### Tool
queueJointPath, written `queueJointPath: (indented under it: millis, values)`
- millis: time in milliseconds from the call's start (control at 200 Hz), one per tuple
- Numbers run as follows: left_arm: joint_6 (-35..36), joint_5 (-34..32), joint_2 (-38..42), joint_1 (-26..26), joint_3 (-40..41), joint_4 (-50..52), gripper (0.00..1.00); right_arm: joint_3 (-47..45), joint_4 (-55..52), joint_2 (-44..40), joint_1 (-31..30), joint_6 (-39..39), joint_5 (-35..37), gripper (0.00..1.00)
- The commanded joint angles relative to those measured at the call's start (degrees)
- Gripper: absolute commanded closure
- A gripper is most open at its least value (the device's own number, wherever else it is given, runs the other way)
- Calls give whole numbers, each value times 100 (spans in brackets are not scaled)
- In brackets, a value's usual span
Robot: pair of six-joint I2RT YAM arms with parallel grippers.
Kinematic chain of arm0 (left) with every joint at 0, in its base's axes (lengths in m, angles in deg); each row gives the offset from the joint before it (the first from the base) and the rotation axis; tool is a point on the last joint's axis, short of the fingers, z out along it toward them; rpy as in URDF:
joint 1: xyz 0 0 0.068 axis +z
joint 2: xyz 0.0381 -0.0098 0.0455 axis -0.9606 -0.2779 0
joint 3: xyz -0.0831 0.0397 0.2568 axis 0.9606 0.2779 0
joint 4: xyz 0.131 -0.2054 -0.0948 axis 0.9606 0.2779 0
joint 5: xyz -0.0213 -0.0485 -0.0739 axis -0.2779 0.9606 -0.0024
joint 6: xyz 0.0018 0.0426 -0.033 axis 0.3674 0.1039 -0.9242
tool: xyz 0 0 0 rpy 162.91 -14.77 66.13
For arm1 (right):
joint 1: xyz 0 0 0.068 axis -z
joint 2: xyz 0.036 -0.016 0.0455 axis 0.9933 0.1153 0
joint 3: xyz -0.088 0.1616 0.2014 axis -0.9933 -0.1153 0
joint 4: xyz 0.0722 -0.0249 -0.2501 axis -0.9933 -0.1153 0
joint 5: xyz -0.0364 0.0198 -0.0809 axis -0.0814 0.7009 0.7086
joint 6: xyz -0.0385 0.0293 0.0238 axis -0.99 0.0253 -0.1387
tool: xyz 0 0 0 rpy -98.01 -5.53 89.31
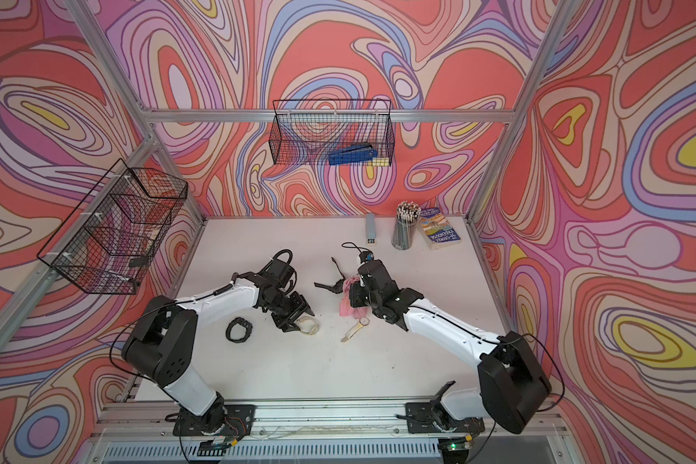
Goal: Wipe the watch dial
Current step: Place the watch at the center of the board, then pick up the watch at the center of the board.
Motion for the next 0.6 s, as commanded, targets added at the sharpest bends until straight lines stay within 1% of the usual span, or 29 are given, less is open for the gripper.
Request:
queueJointPath:
  millis: [0,120,310,461,591]
  values:
    - [260,-414,380,258,-112,658,33,-16,196,-13,-14,-20,-78,96]
    - [442,-541,718,752,-75,967,32,30,243,81,-12,7,-182,96]
    - [604,-443,964,1957,13,1148,31,164,363,334,-13,46,-426,96]
    - [697,-419,701,2626,-242,1270,30,291,393,529,-13,48,-542,96]
    - [730,-404,271,2982,-610,1302,30,374,391,653,-12,57,-580,96]
